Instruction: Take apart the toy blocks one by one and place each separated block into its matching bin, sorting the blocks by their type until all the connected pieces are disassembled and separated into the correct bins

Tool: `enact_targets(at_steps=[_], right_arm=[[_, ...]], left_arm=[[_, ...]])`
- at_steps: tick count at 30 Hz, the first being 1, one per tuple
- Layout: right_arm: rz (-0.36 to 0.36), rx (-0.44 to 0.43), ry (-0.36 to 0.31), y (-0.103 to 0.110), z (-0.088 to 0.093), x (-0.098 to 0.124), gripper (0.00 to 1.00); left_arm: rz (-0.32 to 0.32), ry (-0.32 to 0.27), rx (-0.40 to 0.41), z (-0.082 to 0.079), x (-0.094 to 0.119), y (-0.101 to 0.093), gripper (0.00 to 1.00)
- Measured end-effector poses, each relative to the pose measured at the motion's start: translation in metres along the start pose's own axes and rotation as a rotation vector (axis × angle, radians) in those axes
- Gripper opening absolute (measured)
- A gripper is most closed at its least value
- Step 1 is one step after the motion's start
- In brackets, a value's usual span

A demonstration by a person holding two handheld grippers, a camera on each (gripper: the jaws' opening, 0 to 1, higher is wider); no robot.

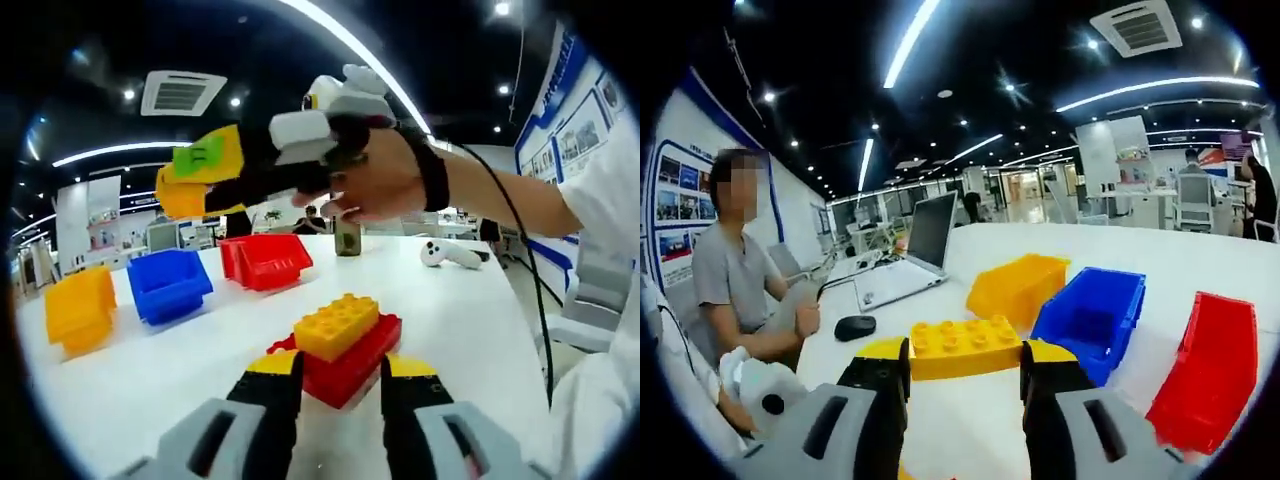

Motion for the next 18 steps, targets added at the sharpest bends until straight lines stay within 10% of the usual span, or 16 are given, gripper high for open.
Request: enact_targets(at_steps=[18], right_arm=[[0.034, 0.09, 0.023, 0.008, -0.045, -0.085, 0.45]], left_arm=[[0.008, -0.018, 0.003, -0.003, 0.0, 0.002, 0.33]])
Point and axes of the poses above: the point that each gripper's makers call its tool centre point, and the gripper's own axes: x roughly backward along the fingers, y roughly to its left, z roughly out of its underside, the point moved 5 cm from there along x, roughly backward along the fingers, and after that the axes turned 6 degrees about z, right-handed, at the moved point
